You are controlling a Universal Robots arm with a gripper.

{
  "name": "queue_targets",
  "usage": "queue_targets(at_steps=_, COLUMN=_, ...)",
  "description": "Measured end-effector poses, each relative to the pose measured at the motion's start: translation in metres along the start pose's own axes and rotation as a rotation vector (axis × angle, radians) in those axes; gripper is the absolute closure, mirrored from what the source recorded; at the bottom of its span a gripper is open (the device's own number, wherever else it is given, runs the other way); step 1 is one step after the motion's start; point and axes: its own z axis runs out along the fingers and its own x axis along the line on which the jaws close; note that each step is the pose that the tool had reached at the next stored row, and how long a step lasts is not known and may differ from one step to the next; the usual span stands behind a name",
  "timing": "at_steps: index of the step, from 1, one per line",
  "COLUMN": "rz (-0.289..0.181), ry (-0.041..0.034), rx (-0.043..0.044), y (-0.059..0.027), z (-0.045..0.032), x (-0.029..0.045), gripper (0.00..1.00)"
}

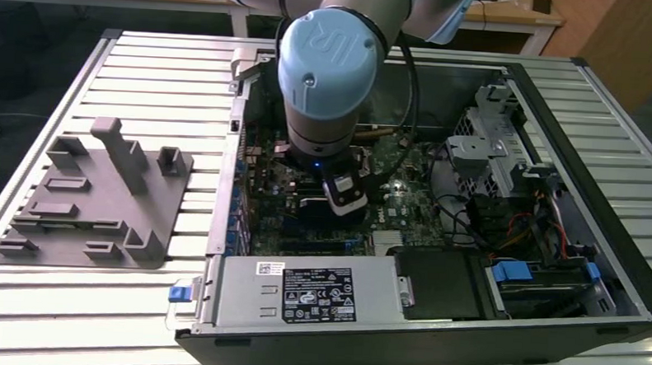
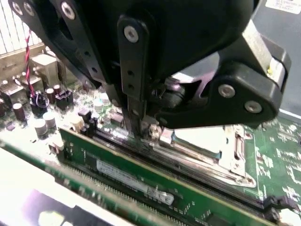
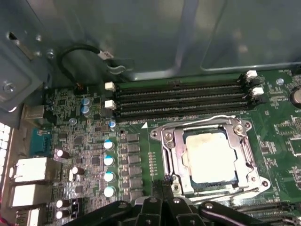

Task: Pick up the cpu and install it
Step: 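Install the second cpu locking lever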

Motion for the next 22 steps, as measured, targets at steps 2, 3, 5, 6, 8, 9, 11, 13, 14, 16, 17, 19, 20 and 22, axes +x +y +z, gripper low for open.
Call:
queue_targets(at_steps=2, rz=0.000, ry=0.0001, rx=0.0004, y=0.0007, z=0.0002, x=0.0001, gripper=0.89)
queue_targets(at_steps=3, rz=0.000, ry=0.0001, rx=0.0004, y=0.0009, z=0.0003, x=0.0002, gripper=0.89)
queue_targets(at_steps=5, rz=0.000, ry=0.0002, rx=0.0011, y=0.0017, z=-0.0006, x=0.0003, gripper=0.89)
queue_targets(at_steps=6, rz=0.000, ry=0.0002, rx=0.0016, y=0.0024, z=-0.0019, x=0.0003, gripper=0.89)
queue_targets(at_steps=8, rz=0.000, ry=0.0000, rx=0.0021, y=0.0048, z=-0.0062, x=0.0004, gripper=0.89)
queue_targets(at_steps=9, rz=0.000, ry=-0.0001, rx=0.0024, y=0.0063, z=-0.0091, x=0.0004, gripper=0.89)
queue_targets(at_steps=11, rz=0.000, ry=-0.0001, rx=0.0029, y=0.0098, z=-0.0161, x=0.0005, gripper=0.89)
queue_targets(at_steps=13, rz=0.000, ry=-0.0002, rx=0.0033, y=0.0136, z=-0.0243, x=0.0006, gripper=0.89)
queue_targets(at_steps=14, rz=0.000, ry=-0.0002, rx=0.0037, y=0.0155, z=-0.0285, x=0.0007, gripper=0.89)
queue_targets(at_steps=16, rz=0.000, ry=-0.0003, rx=0.0041, y=0.0192, z=-0.0363, x=0.0008, gripper=0.89)
queue_targets(at_steps=17, rz=0.000, ry=-0.0003, rx=0.0050, y=0.0210, z=-0.0400, x=0.0009, gripper=0.89)
queue_targets(at_steps=19, rz=0.000, ry=-0.0010, rx=0.0084, y=0.0241, z=-0.0457, x=0.0011, gripper=0.89)
queue_targets(at_steps=20, rz=0.000, ry=-0.0017, rx=0.0127, y=0.0253, z=-0.0472, x=0.0011, gripper=0.89)
queue_targets(at_steps=22, rz=0.000, ry=-0.0061, rx=0.0366, y=0.0264, z=-0.0479, x=0.0012, gripper=0.89)
